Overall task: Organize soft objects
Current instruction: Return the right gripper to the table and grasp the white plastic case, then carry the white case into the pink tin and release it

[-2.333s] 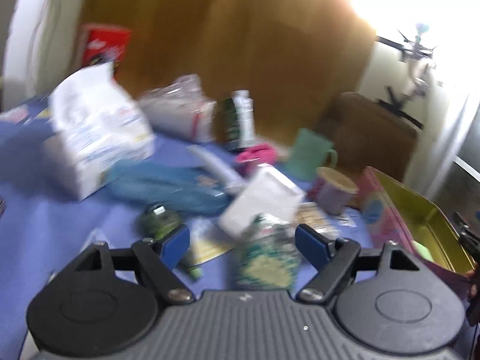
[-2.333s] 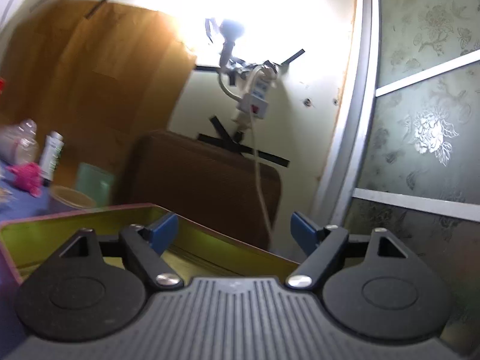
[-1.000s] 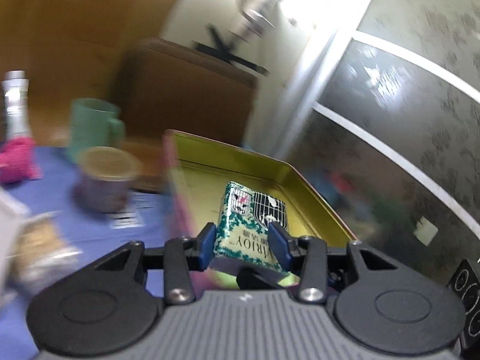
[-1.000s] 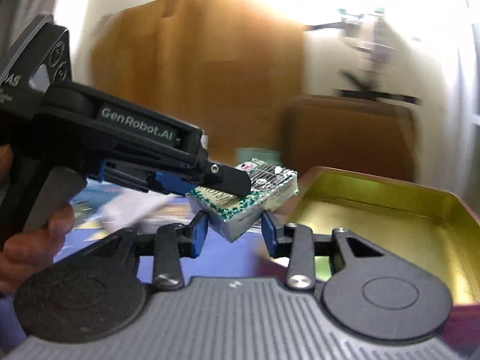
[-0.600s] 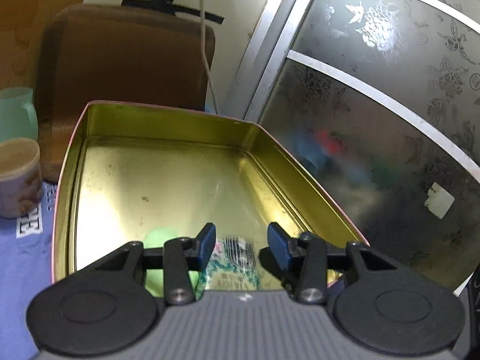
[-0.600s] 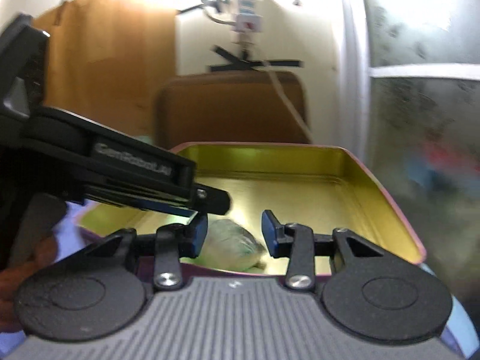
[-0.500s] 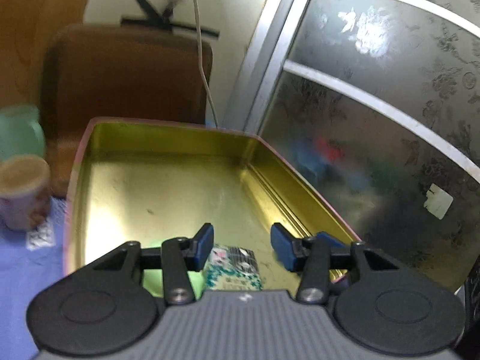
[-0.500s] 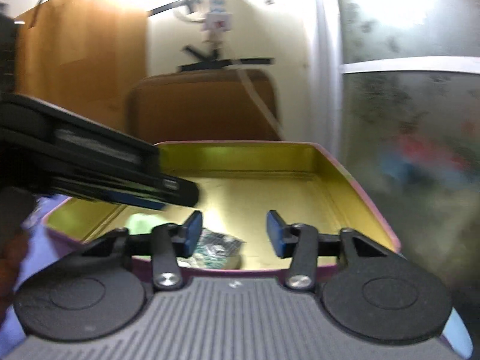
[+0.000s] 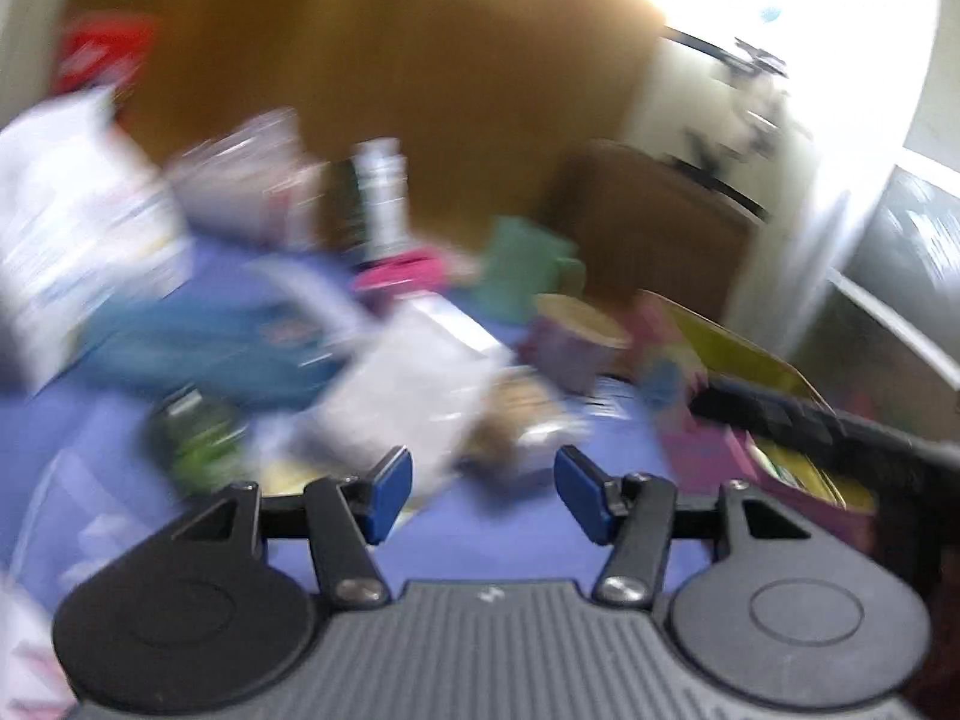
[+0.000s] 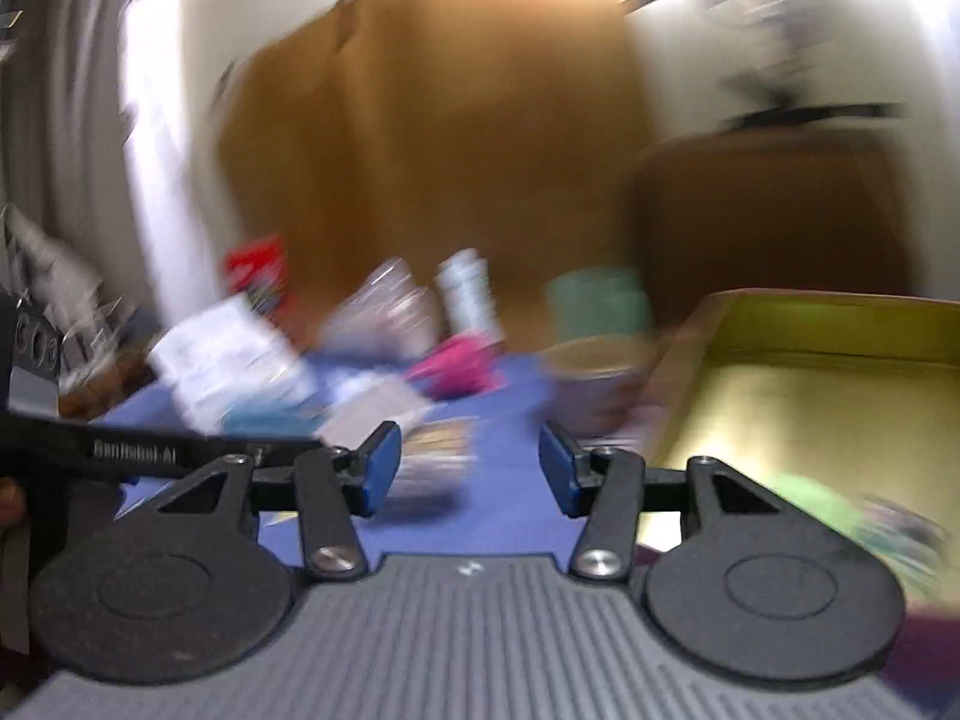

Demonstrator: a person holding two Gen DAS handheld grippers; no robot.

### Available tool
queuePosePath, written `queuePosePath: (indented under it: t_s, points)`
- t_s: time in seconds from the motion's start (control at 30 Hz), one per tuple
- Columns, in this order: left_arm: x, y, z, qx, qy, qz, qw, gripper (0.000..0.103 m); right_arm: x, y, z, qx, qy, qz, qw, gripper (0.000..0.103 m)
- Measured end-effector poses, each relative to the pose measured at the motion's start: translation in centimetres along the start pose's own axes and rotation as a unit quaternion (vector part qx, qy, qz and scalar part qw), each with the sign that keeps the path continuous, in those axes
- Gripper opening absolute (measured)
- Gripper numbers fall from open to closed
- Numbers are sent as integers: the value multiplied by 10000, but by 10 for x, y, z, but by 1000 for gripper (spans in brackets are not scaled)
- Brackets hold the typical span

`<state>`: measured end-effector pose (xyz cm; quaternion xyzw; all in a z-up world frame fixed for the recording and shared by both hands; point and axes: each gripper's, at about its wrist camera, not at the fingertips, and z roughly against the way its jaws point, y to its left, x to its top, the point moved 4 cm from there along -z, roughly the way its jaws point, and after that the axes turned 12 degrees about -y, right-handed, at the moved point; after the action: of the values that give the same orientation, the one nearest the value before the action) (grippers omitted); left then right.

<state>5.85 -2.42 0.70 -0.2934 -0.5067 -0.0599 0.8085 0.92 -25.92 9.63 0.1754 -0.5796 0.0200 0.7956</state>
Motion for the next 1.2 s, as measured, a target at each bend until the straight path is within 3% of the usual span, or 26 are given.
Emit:
queuePosePath:
  t_s: [0.13,0.3,0.33,0.4,0.6,0.77,0.87,0.93,0.97,1.07,1.2]
  points:
    - [1,33,-5,24,133,776,9969,53,15,9,-99,188,742,-33,9971,54]
    - [-7,46,-38,-159,434,1388,9892,53,9,2,-162,208,1683,-135,9854,52]
    - [-7,50,-43,-196,415,1457,9883,53,6,2,-163,294,1874,-268,9815,42]
    - [-8,52,-42,-199,359,1456,9885,52,4,2,-151,324,1947,-215,9801,29]
    - [-16,47,-15,-452,443,1121,9917,52,4,10,-69,508,1656,-439,9839,28]
    - [-29,20,-3,-617,682,529,9944,53,-32,18,9,459,1524,-544,9858,29]
    - [-33,1,-1,-760,734,240,9941,64,-54,20,36,180,1432,-348,9889,33]
    - [-33,-8,2,-621,614,-83,9961,76,-60,23,44,141,1395,-127,9900,51]
    - [-32,-10,2,-527,547,-242,9968,78,-62,25,46,132,1387,69,9902,53]
    - [-32,-15,-1,-416,581,-434,9965,76,-67,28,45,148,1399,723,9874,57]
    - [-44,-20,-11,-472,762,-625,9940,58,-67,24,32,225,1262,828,9883,57]
